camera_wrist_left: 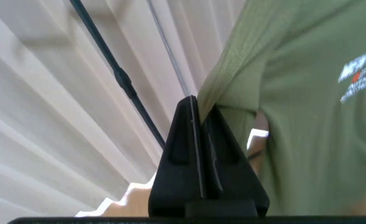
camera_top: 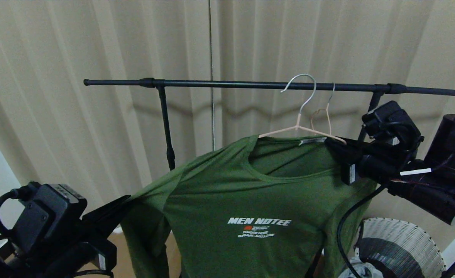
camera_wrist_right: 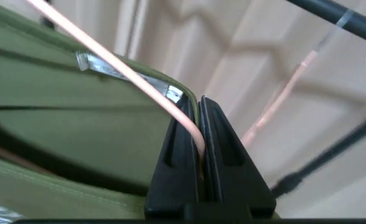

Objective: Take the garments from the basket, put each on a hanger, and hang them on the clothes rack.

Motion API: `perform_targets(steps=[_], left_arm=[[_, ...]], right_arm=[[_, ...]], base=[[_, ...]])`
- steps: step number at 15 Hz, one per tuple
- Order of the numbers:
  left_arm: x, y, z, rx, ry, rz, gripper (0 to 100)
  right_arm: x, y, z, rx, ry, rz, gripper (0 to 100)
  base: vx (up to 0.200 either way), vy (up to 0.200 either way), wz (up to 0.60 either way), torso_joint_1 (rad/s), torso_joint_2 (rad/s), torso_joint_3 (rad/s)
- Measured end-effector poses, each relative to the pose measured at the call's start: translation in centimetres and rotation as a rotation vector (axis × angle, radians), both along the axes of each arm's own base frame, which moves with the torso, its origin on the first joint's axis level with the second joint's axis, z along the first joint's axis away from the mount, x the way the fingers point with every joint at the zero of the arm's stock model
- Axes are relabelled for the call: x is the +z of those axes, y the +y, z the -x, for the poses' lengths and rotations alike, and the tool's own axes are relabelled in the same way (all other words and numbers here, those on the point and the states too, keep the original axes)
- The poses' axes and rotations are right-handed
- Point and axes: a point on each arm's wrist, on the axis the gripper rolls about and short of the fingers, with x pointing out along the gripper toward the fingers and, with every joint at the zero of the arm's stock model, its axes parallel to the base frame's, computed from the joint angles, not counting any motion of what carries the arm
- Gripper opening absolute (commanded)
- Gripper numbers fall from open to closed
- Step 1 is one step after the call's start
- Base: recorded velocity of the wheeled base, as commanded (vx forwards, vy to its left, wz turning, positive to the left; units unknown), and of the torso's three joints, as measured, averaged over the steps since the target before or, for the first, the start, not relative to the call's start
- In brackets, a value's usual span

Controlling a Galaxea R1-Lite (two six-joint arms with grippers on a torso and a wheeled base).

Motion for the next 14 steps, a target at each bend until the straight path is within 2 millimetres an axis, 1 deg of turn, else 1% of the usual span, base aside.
perform_targets(steps=[2,5,6,10,12,14], left_arm=[[-0.4,0.3,0.6,-0.008,0.000,-0.027,0],[-0.9,0.3,0.6,-0.005,0.027,-0.041,0],[-1.1,0.3,0.5,-0.002,0.035,-0.042,100],[-0.9,0.3,0.6,0.001,0.027,-0.037,100],[-0.5,0.8,1.3,0.004,-0.003,-0.016,100],[-0.2,1.5,2.2,0.018,-0.037,0.004,100]], right_arm=[[0.2,0.0,-0.3,-0.007,-0.006,-0.004,0],[0.6,0.0,-0.2,-0.003,-0.019,-0.011,0],[0.7,0.0,-0.1,-0.003,-0.022,-0.012,0],[0.0,-0.2,0.3,-0.035,0.011,0.007,0],[-0.7,-0.5,0.5,-0.105,0.080,0.049,0],[-0.8,-0.6,0.5,-0.145,0.095,0.063,0]], base=[[0.000,0.000,0.00,0.000,0.00,0.000],[0.000,0.000,0.00,0.000,0.00,0.000],[0.000,0.000,0.00,0.000,0.00,0.000],[0.000,0.000,0.00,0.000,0.00,0.000],[0.000,0.000,0.00,0.000,0.00,0.000],[0.000,0.000,0.00,0.000,0.00,0.000]])
